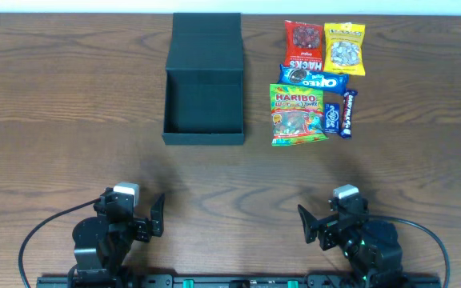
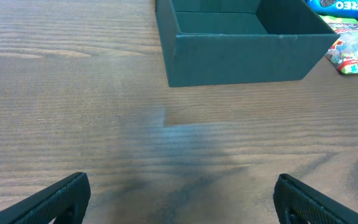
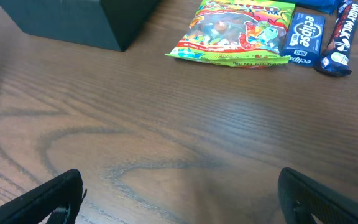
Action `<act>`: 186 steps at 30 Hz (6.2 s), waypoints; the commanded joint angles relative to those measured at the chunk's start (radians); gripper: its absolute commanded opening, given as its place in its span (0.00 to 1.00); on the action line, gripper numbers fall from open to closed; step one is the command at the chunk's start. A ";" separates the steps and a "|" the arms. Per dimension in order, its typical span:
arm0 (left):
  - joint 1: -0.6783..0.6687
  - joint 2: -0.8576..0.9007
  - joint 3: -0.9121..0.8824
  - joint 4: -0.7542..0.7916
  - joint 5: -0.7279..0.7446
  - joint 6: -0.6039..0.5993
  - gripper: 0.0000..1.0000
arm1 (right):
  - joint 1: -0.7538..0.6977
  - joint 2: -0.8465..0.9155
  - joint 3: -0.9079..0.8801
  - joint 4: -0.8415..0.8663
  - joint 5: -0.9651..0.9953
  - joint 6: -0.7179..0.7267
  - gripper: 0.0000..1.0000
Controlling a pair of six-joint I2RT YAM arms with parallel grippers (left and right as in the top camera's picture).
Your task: Pack container
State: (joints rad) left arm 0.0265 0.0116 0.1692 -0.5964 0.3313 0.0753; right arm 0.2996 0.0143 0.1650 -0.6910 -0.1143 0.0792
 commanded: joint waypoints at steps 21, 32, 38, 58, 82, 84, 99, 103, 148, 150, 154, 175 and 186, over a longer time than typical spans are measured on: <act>0.004 -0.008 -0.010 -0.001 -0.039 0.003 0.95 | 0.010 -0.009 -0.005 0.000 0.012 0.010 0.99; 0.004 -0.008 -0.010 -0.001 -0.039 0.003 0.95 | 0.010 -0.009 -0.005 0.000 0.012 0.010 0.99; 0.004 -0.008 -0.010 -0.001 -0.039 0.003 0.95 | 0.010 -0.009 -0.005 0.000 0.012 0.010 0.99; 0.004 -0.008 -0.008 0.003 0.189 -0.176 0.95 | 0.010 -0.009 -0.005 0.000 0.012 0.010 0.99; -0.023 0.813 0.415 0.404 0.080 -0.006 0.95 | 0.010 -0.009 -0.005 0.000 0.012 0.010 0.99; -0.055 0.975 0.543 0.353 -0.030 0.058 0.95 | 0.010 -0.009 -0.005 0.000 0.012 0.010 0.99; -0.165 1.589 0.882 0.435 -0.201 0.112 0.84 | 0.010 -0.009 -0.005 0.000 0.012 0.010 0.99; -0.165 1.660 0.882 0.447 -0.201 0.111 0.69 | 0.010 -0.009 -0.005 0.000 0.012 0.010 0.99; -0.290 1.767 0.882 0.397 -0.212 -0.438 0.06 | 0.010 -0.009 -0.005 0.000 0.012 0.010 0.99; -0.290 1.767 0.882 0.391 -0.212 -0.402 0.06 | 0.010 -0.009 -0.005 0.000 0.012 0.010 0.99; -0.290 1.767 0.882 0.383 -0.212 -0.345 0.06 | 0.010 -0.009 -0.005 0.000 0.012 0.010 0.99; -0.290 1.492 0.883 0.285 -0.208 -0.304 0.95 | 0.010 -0.009 -0.005 0.000 0.012 0.010 0.99; -0.289 1.274 0.883 0.254 -0.208 -0.246 0.95 | 0.009 -0.009 -0.005 0.177 -0.164 0.297 0.99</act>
State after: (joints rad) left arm -0.2638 1.3045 1.0492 -0.3408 0.1268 -0.2119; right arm 0.3008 0.0116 0.1623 -0.5228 -0.1482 0.2047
